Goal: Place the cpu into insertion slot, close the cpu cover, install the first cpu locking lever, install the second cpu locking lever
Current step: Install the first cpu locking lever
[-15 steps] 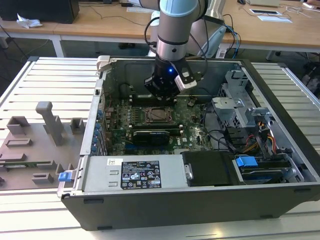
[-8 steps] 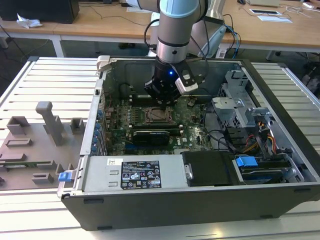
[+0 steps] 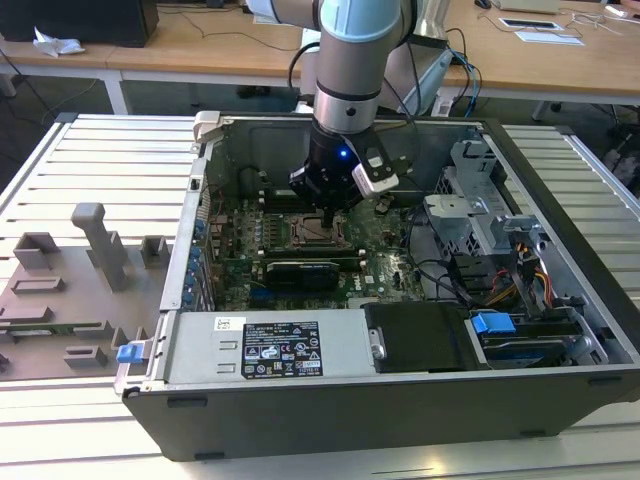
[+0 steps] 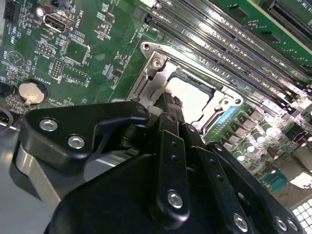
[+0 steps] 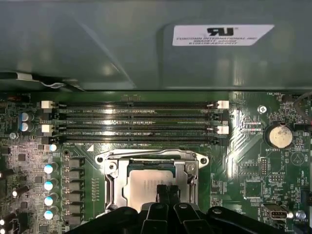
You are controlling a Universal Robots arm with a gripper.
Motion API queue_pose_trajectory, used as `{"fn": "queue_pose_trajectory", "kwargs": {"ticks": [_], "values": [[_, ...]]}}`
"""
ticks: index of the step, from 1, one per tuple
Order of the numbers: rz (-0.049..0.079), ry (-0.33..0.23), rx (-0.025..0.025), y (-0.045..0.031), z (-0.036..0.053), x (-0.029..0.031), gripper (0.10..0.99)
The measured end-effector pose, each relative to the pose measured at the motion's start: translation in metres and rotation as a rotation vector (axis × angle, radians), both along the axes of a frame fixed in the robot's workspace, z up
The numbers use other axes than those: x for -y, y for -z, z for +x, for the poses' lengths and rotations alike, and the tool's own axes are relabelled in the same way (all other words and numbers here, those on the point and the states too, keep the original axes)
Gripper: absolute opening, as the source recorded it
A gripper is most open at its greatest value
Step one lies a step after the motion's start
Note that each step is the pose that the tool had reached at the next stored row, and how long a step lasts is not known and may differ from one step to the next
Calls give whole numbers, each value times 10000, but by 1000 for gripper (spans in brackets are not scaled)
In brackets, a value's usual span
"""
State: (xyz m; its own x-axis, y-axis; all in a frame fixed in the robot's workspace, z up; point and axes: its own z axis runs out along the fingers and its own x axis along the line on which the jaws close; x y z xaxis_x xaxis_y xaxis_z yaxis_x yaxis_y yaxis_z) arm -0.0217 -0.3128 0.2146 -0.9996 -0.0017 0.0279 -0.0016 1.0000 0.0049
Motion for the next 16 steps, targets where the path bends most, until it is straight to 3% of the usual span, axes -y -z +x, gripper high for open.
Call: {"fn": "queue_pose_trajectory", "kwargs": {"ticks": [4,9,16], "values": [[1,-1,1,-39,0,0,106],[2,-1,1,-140,0,0,106],[4,-2,1,-200,0,0,106]]}}
